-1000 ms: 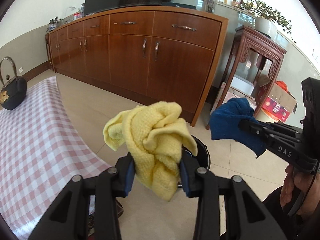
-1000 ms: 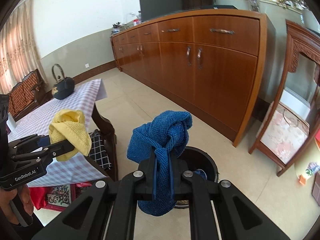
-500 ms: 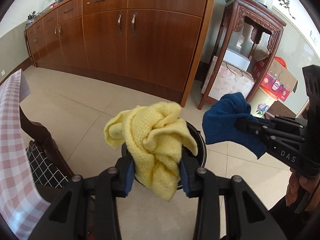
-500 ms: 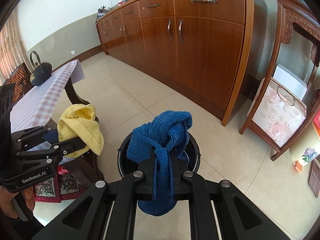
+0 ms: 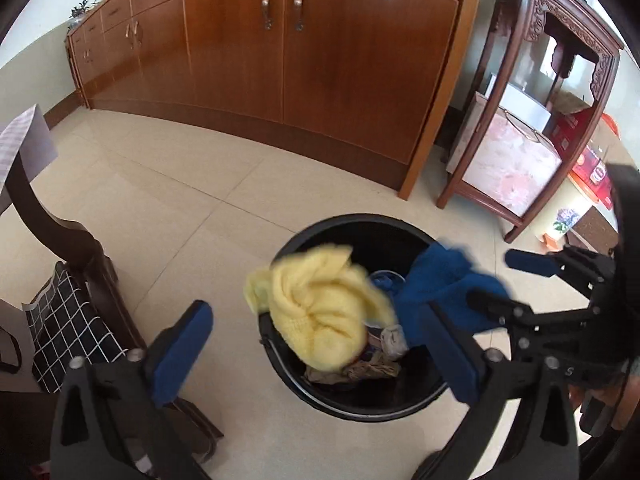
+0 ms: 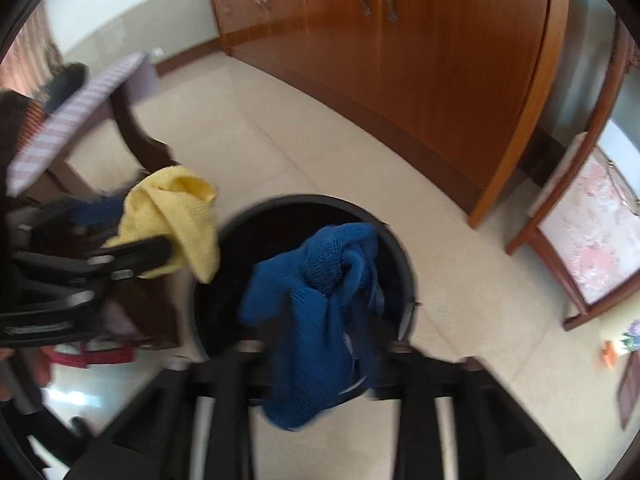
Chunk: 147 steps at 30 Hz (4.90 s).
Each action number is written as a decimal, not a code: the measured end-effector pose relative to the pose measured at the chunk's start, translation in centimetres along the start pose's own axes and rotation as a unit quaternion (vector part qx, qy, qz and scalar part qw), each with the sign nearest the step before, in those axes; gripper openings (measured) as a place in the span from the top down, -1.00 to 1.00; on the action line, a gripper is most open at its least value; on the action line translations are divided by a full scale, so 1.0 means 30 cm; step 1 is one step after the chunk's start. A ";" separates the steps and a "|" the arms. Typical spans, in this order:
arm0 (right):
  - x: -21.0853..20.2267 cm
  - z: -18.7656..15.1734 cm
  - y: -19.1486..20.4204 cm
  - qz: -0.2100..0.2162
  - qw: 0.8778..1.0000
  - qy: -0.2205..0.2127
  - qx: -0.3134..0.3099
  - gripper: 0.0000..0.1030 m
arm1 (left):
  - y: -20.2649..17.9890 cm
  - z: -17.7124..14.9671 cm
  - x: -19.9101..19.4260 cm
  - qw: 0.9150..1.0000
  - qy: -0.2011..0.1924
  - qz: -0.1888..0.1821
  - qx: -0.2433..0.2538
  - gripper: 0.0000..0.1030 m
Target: Collect trash
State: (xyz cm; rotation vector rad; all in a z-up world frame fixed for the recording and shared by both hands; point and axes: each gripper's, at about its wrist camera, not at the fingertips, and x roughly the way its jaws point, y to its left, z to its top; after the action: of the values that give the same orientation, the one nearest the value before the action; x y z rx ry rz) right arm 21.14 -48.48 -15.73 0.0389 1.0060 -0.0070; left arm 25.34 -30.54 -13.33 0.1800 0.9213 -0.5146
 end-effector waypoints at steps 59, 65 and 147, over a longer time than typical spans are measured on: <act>-0.983 -0.182 0.557 -0.051 0.983 -0.177 -0.009 -1.00 | 0.171 -0.296 -1.015 0.973 -0.185 0.107 -0.085 -0.99; -1.036 -0.202 0.614 -0.047 0.981 -0.189 -0.018 -1.00 | 0.188 -0.322 -1.066 0.969 -0.200 0.114 -0.086 -0.99; -1.068 -0.221 0.574 -0.048 0.977 -0.206 0.007 -1.00 | 0.150 -0.348 -1.048 0.976 -0.183 0.093 -0.068 -0.99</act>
State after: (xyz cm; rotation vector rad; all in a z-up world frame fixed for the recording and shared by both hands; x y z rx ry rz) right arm -1.19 -31.42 8.29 0.0012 0.5923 -0.1070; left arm 4.59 -11.96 5.16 0.0424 0.5698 -0.2954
